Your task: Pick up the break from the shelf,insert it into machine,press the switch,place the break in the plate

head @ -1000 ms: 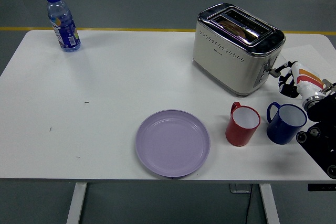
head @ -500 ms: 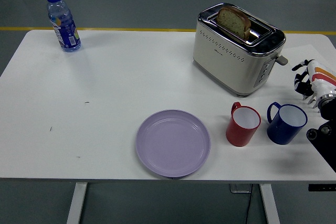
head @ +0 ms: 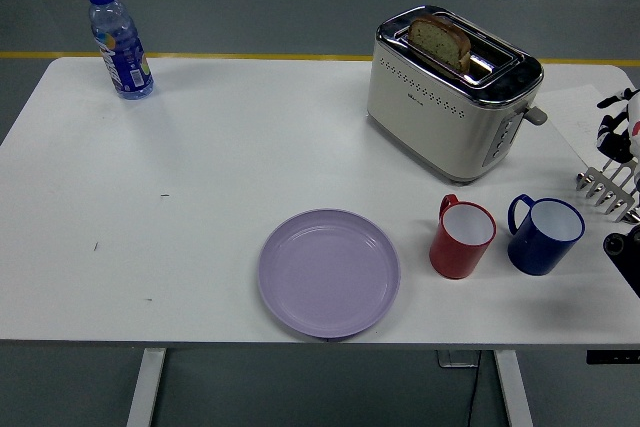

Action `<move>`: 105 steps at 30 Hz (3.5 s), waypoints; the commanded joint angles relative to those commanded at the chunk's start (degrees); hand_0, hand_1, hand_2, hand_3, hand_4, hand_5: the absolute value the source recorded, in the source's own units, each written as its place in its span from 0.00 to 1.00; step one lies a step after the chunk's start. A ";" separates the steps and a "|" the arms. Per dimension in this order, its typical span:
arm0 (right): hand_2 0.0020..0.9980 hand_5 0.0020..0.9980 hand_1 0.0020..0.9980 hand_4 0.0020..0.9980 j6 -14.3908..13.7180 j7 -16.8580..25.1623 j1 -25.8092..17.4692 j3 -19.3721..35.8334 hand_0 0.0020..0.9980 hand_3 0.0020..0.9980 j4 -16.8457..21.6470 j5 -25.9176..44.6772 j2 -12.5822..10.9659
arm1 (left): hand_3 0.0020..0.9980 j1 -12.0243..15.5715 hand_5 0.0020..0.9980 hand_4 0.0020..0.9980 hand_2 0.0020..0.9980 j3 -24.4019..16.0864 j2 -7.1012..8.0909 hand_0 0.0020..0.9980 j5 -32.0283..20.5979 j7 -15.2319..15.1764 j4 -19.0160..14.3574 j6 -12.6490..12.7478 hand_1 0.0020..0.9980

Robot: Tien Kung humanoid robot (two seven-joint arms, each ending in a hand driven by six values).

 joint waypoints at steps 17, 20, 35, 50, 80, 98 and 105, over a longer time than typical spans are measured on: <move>0.92 0.27 0.77 0.72 0.81 2.31 3.18 -0.81 0.78 0.97 4.99 7.07 -0.51 | 0.56 -0.23 0.96 0.31 0.44 0.45 0.00 0.61 -0.40 0.04 0.00 -0.10 0.46; 0.92 0.27 0.77 0.72 1.20 2.91 6.05 -2.07 0.78 0.97 6.33 8.98 -0.44 | 0.56 -0.32 0.96 0.31 0.44 0.43 0.00 0.61 -0.34 0.06 0.00 -0.14 0.46; 0.87 0.29 0.78 0.75 8.29 1.05 19.07 -10.16 0.82 0.88 8.35 12.46 0.89 | 0.56 -0.61 0.95 0.30 0.43 1.31 0.00 0.60 -1.33 0.11 0.00 -0.05 0.46; 0.83 0.30 0.76 0.76 15.99 -1.69 29.26 -17.83 0.80 0.85 -3.33 10.10 7.93 | 0.56 -0.39 0.95 0.31 0.43 2.37 0.00 0.60 -1.94 0.30 0.00 0.08 0.46; 0.72 0.32 0.67 0.77 19.01 -3.26 37.43 -23.57 0.71 0.78 -22.66 10.42 18.05 | 0.56 -0.97 0.93 0.31 0.41 2.62 0.00 0.60 -1.85 0.20 0.00 0.75 0.44; 0.55 0.32 0.53 0.77 20.59 -4.45 42.27 -26.69 0.52 0.71 -32.23 8.85 21.25 | 0.56 -1.42 0.93 0.31 0.40 2.97 0.00 0.60 -1.78 0.14 0.00 1.66 0.43; 0.49 0.30 0.45 0.75 20.83 -4.48 43.33 -27.52 0.39 0.66 -35.62 9.62 21.25 | 0.56 -1.62 0.93 0.32 0.40 3.15 0.00 0.60 -1.54 0.08 0.00 1.90 0.43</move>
